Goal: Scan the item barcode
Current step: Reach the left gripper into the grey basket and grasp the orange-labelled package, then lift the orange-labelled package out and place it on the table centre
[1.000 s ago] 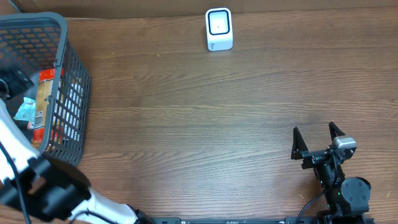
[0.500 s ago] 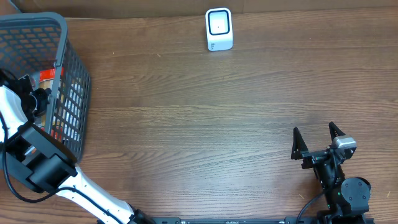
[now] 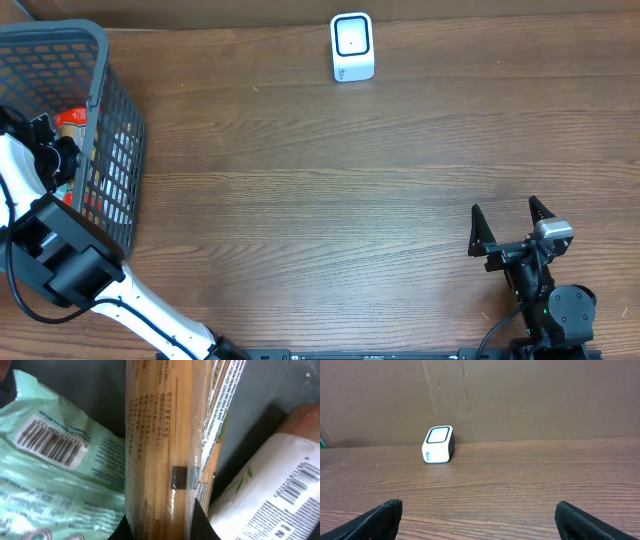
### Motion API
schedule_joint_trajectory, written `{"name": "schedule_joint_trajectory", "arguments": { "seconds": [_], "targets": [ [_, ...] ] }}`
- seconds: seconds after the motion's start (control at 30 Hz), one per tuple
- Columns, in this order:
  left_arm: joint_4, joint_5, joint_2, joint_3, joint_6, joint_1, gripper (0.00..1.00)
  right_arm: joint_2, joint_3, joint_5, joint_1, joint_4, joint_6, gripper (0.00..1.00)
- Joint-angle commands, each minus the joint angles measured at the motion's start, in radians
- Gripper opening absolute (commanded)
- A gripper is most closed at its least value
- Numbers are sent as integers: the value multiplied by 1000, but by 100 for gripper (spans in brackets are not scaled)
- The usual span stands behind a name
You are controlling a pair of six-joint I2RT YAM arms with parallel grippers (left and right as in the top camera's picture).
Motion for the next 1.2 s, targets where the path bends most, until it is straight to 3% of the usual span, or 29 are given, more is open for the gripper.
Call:
{"name": "schedule_joint_trajectory", "arguments": {
  "seconds": [0.0,0.23,0.37,0.5,0.67,0.83,0.87,0.9,1.17],
  "targets": [
    [-11,5,-146,103,-116,-13,4,-4,-10,2,-2,3,3,100],
    [-3,24,-372,269,-356,-27,4,-4,-10,2,-2,3,3,100],
    [-5,76,-523,330,-385,-104,4,-4,-10,2,-2,3,3,100],
    [-61,77,-618,330,-376,-235,4,-4,-10,2,-2,3,3,100],
    [-243,88,-618,291,-371,-487,4,-4,-10,2,-2,3,3,100],
    [-267,81,-583,38,-379,-715,4,-4,-10,2,-2,3,3,100],
    [-161,84,-579,-192,-439,-788,4,-4,-10,2,-2,3,3,100],
    [-108,98,-579,-272,-452,-808,4,-4,-10,2,-2,3,3,100],
    [289,133,-579,-754,-603,-904,4,-4,-10,2,-2,3,3,100]
  ]
}}
